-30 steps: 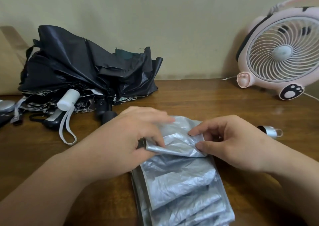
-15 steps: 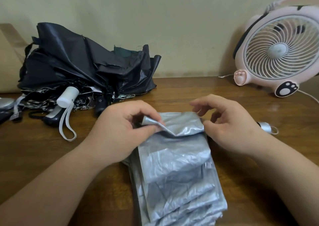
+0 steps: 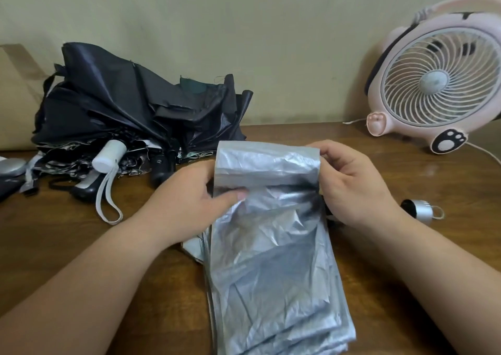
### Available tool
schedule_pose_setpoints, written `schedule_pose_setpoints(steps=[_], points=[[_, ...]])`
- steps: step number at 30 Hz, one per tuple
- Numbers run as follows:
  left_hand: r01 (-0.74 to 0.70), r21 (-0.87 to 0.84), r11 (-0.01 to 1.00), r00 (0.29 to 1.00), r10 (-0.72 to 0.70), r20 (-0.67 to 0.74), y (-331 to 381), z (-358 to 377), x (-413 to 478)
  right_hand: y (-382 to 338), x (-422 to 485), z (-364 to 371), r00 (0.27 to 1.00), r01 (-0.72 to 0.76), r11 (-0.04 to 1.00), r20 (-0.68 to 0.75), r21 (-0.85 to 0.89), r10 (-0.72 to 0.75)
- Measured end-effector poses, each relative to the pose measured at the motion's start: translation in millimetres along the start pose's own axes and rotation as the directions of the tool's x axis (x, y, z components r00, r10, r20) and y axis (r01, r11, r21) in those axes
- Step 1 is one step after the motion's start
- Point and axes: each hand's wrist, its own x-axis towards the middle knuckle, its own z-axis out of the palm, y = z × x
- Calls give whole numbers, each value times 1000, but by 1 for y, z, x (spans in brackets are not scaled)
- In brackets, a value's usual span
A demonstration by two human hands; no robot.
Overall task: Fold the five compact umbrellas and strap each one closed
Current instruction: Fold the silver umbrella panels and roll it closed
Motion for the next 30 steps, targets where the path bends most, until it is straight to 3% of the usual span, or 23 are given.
schedule_pose_setpoints(steps=[6, 9, 13, 18, 23, 27, 30], points=[[-4, -373, 928, 999, -15, -46, 1, 3, 7, 9, 2, -3, 987, -136, 991, 85, -3, 135], [-5, -330, 944, 999, -7, -34, -2, 2, 6, 13, 1, -8, 968, -210, 978, 142, 13, 206], [-43, -233, 971, 998, 30, -59, -5, 4, 2, 13, 0, -12, 982, -154, 966, 141, 208, 126], [-147, -214, 966, 974, 103, -203, -17, -4, -1, 13, -6, -19, 989, -90, 956, 138, 279, 53], [-180, -324, 929, 978, 133, -164, -14, -8, -4, 3, -15, -23, 927, -139, 972, 369, 188, 61], [-167, -321, 932, 986, 162, -44, -11, -13, -7, 5, -14, -23, 879, 30, 994, 476, -105, 24], [-132, -245, 961, 983, 159, 93, -9, -21, -10, 0, -14, -28, 841, 15, 985, 535, -170, 79]])
